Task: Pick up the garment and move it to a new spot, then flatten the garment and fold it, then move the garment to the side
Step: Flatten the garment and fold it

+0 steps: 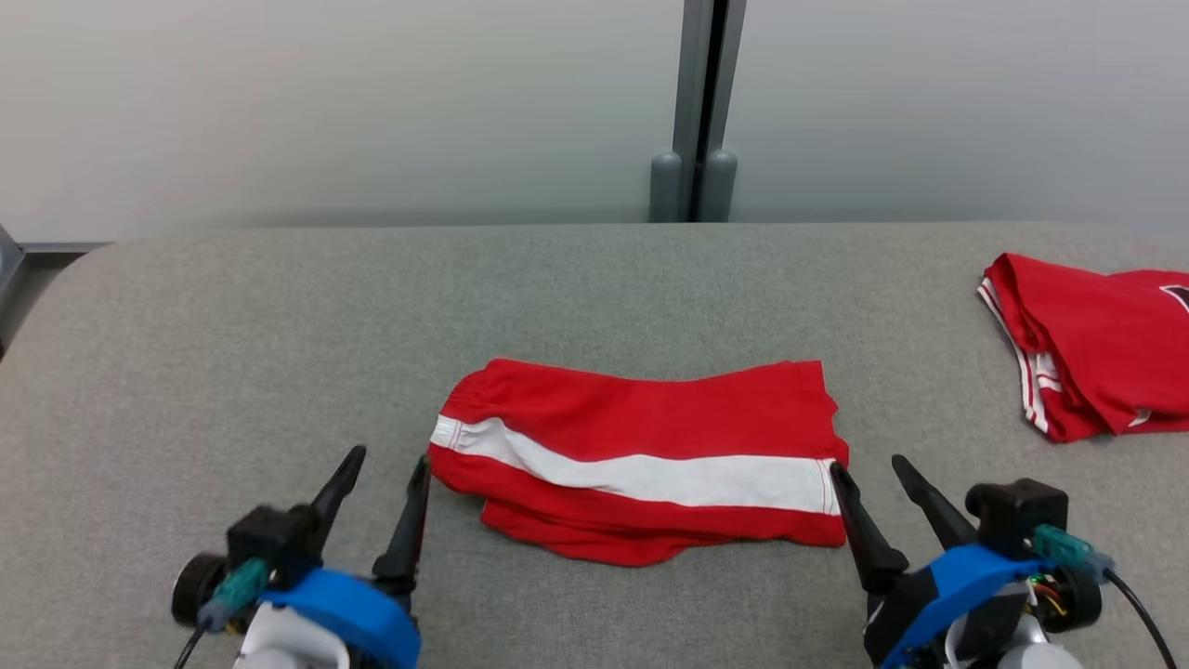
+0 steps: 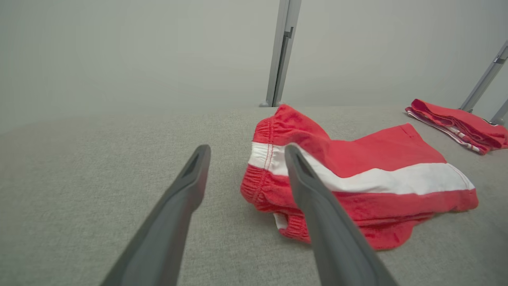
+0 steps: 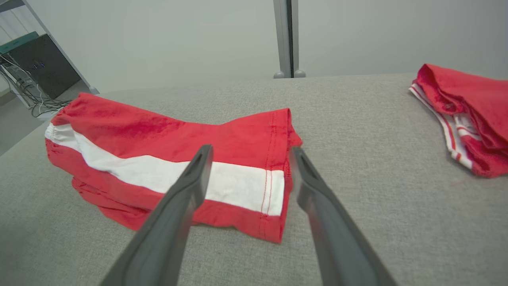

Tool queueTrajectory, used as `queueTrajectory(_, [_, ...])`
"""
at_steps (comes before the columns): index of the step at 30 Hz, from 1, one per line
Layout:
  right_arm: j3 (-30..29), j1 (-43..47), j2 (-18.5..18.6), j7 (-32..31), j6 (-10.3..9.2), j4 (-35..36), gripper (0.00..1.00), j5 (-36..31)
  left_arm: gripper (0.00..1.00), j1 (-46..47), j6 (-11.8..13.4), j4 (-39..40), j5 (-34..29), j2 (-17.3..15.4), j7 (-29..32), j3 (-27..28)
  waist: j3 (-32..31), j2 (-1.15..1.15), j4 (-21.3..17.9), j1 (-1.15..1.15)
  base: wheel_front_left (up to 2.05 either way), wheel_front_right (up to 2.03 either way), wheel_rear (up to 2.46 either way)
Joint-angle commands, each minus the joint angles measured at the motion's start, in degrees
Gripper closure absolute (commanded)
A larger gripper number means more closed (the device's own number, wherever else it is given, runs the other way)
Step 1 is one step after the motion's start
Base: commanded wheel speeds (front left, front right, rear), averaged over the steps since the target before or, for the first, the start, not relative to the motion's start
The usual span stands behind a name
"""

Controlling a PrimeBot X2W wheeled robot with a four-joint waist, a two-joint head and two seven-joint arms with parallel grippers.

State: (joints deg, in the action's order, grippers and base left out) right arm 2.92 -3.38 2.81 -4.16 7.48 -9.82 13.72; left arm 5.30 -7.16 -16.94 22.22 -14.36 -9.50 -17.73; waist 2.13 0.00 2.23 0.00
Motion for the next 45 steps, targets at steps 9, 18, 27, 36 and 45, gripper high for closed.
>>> queueTrajectory(9, [2.5,-4.8,0.2,-1.5,0.03,-0.3,0.0,-0.4,0.0,13.4,-0.3,-9.2,7.2,-3.7,1.9,-10.4,5.4,0.0,-2.1,0.0,0.0,0.0,0.0])
queueTrajectory(18, [3.2,-5.4,0.2,-2.6,0.03,-0.1,0.0,0.3,1.0,16.3,-0.3,-14.5,10.5,-4.7,0.0,-14.0,7.7,0.0,-3.4,0.0,0.0,0.0,0.0])
queueTrajectory(27, [1.7,-3.0,0.2,-8.3,0.03,2.1,0.0,3.8,1.0,15.2,-0.3,-14.2,10.4,-5.0,-4.2,-16.0,8.8,0.0,-3.1,0.0,0.0,0.0,0.0])
queueTrajectory(36, [2.7,-5.3,0.2,-15.9,0.03,0.4,0.0,4.3,1.0,16.2,-0.4,-13.6,11.0,-4.3,-5.2,-17.2,10.7,0.0,-2.2,0.0,0.0,0.0,0.0])
queueTrajectory(45, [5.1,-10.0,0.2,-15.6,0.03,-1.3,0.0,4.3,1.0,17.9,-0.4,-13.7,12.0,-5.1,-5.5,-18.1,12.7,0.0,-1.6,0.0,0.0,0.0,0.0])
